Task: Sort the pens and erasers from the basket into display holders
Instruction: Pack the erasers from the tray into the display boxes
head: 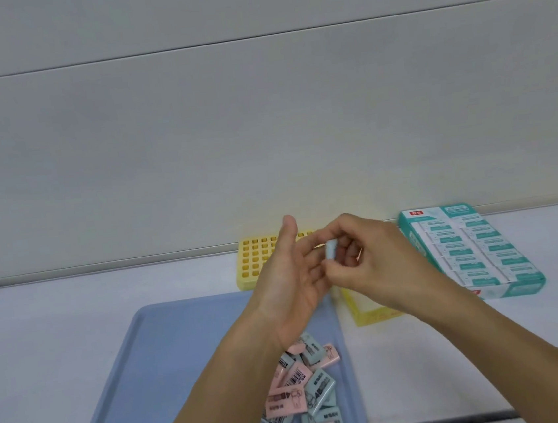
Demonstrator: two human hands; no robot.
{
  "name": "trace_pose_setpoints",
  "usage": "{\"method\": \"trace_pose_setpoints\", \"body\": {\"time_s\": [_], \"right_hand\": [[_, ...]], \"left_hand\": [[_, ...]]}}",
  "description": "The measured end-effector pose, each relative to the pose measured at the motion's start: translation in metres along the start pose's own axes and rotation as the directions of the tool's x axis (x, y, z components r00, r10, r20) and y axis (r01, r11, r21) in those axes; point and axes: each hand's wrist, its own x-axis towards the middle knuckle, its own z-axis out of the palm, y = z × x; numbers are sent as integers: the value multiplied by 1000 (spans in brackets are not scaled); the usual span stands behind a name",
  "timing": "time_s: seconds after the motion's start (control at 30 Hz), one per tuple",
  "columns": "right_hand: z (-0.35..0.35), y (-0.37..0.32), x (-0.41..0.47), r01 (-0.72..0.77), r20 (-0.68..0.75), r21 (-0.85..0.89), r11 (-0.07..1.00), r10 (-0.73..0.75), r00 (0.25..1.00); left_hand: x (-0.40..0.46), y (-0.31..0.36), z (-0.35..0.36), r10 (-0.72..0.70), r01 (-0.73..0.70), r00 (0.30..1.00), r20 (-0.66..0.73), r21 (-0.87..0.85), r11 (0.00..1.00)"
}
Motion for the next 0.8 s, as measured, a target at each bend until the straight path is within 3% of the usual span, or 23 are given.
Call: {"method": "trace_pose_setpoints", "body": {"time_s": [0.17, 0.27, 0.33, 0.47, 0.6, 0.7, 0.73, 0.8], "right_hand": [[-3, 8, -9, -42, -139, 322, 946, 91, 986], [-1, 13, -11, -45, -128, 447, 894, 113, 985], [-2, 15, -12, -41, -91, 442, 896, 90, 992], [-7, 20, -17, 34, -23, 113, 993, -32, 999], [-14, 27, -17, 148, -37, -313, 938, -168, 985], [-23, 37, -10, 115, 39, -519, 847, -111, 993], [-23, 41, -8, 99, 101, -554, 827, -51, 994], [-19, 45, -4, 116, 225, -615, 780, 33, 974]], "left_hand": [[-3, -1, -12, 64, -51, 994, -94, 128, 991], [-5, 0, -16, 88, -74, 992, -94, 147, 986], [-5, -1, -17, 121, -100, 987, -103, 189, 977], [-1, 0, -17, 166, -126, 978, -124, 285, 950], [2, -2, -13, 213, -131, 964, -161, 407, 904], [5, -10, -15, 335, -55, 923, -188, 798, 600], [5, -14, -15, 310, -14, 935, -170, 858, 513], [7, -21, -12, 238, 29, 960, -146, 899, 436]]}}
